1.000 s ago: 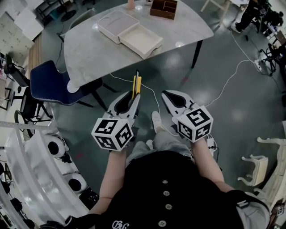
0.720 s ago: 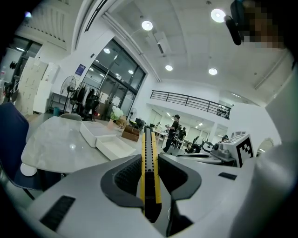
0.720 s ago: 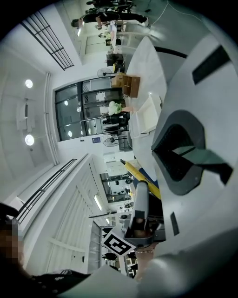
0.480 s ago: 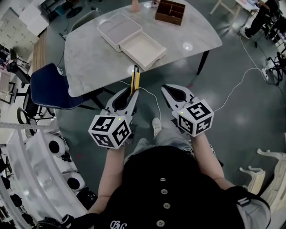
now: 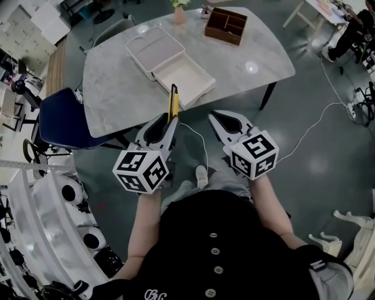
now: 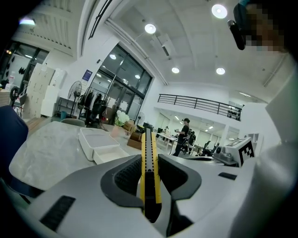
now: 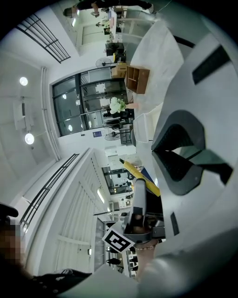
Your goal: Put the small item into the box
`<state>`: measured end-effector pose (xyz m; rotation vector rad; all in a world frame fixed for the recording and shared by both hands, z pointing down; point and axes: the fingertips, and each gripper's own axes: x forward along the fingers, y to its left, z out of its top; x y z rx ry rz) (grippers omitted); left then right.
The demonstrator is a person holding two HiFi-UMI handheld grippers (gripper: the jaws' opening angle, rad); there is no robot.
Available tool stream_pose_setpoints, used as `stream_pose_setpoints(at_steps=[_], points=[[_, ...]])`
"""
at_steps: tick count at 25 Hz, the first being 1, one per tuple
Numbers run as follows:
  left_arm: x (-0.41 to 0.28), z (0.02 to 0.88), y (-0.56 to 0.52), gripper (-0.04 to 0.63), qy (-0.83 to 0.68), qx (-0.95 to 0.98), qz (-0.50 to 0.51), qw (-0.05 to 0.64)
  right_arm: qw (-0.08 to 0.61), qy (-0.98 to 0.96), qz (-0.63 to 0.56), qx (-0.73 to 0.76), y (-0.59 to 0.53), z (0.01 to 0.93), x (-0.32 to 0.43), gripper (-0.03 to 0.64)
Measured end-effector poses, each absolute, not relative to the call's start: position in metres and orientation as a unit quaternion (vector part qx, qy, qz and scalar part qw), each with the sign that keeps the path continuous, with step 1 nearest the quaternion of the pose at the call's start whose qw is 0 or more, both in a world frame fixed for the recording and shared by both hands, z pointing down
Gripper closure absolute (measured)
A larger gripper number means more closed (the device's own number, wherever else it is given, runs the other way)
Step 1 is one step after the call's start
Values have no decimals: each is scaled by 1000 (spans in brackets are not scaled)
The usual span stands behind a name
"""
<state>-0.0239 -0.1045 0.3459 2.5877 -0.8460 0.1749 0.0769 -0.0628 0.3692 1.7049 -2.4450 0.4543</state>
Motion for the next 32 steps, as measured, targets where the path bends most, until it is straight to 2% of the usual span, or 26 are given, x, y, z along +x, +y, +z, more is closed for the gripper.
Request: stream_pose_setpoints(at_steps=[6, 19, 32], points=[[-5, 347, -110, 472, -312, 924, 63, 210, 62, -815, 156, 554, -73, 374, 93, 612], [-12, 362, -134, 472, -336, 911, 85, 223, 55, -816, 183, 546, -97, 390, 100, 612], [13, 372, -207, 472, -296, 920, 90, 240, 70, -805, 190, 558, -172, 394, 109, 612]])
